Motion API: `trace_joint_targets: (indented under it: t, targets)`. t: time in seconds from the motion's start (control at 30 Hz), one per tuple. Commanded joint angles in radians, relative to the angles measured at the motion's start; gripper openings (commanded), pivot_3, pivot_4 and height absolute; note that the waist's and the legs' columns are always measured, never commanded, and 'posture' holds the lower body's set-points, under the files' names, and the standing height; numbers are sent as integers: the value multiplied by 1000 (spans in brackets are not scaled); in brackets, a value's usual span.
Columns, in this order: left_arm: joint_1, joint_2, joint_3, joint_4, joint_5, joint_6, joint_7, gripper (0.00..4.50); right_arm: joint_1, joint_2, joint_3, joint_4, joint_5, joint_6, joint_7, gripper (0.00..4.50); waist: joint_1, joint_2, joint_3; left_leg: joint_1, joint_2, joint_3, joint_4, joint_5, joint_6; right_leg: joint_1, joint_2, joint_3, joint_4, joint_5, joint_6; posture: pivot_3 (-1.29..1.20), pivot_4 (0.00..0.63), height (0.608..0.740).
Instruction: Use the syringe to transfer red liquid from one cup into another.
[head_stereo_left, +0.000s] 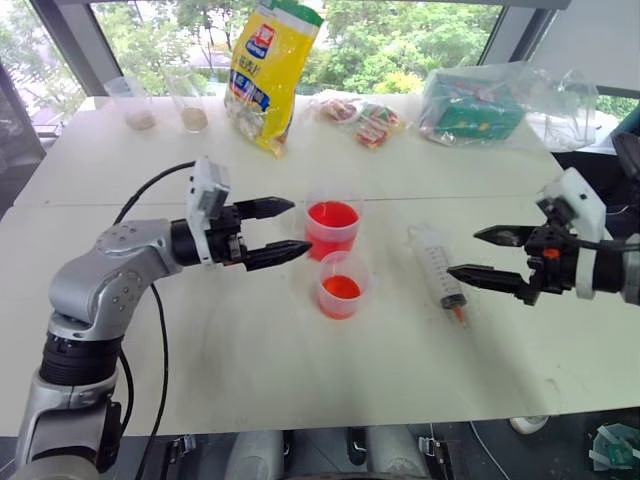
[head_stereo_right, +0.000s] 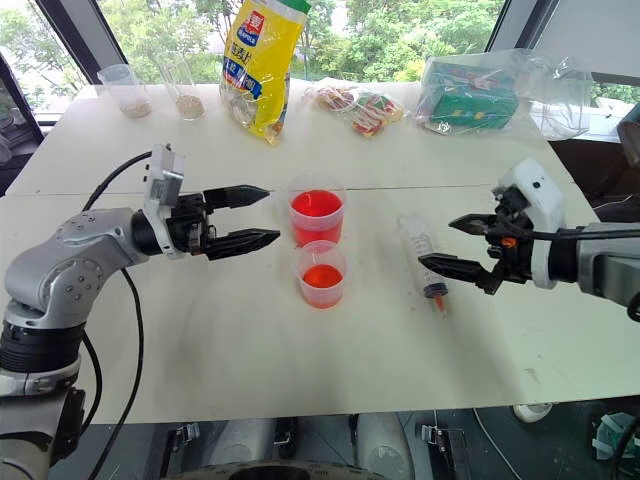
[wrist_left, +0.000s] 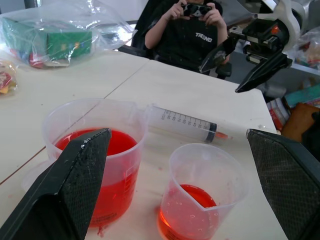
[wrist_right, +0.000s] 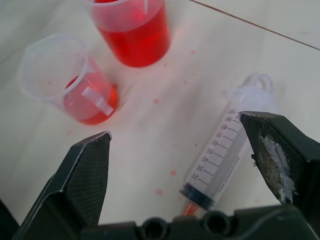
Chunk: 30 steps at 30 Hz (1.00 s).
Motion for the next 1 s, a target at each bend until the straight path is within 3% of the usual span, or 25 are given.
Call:
trace_joint_targets:
  t: [0.03, 0.23, 0.53, 1.0]
  targets:
    - [-27, -3, 13, -35, -4, -7, 15, 4500, -56, 6, 26, 29, -12, 33, -45, 4475, 0, 0, 0, 0, 0, 0, 0, 0, 0, 0, 0, 0, 0, 0, 0, 0, 150, 740]
    - [-38, -24, -11, -24, 15, -21, 23, 4500, -222, 43, 212, 194, -112, 87, -115, 4475, -3, 0, 0, 0, 0, 1, 0, 0, 0, 0, 0, 0, 0, 0, 0, 0, 150, 740]
    - [-66, -74, -42, -5, 55, -50, 33, 4500, -478, 197, 482, 524, -308, 157, -143, 4475, -2, 0, 0, -1, 0, 1, 0, 0, 0, -1, 0, 0, 0, 1, 2, 0, 150, 740]
    - [-3, -100, -18, -84, 52, -44, 106, 4500, -491, 314, 662, 590, -461, 116, -59, 4475, -4, 0, 0, 0, 0, 1, 0, 0, 0, -1, 0, 0, 1, 2, 3, 0, 150, 740]
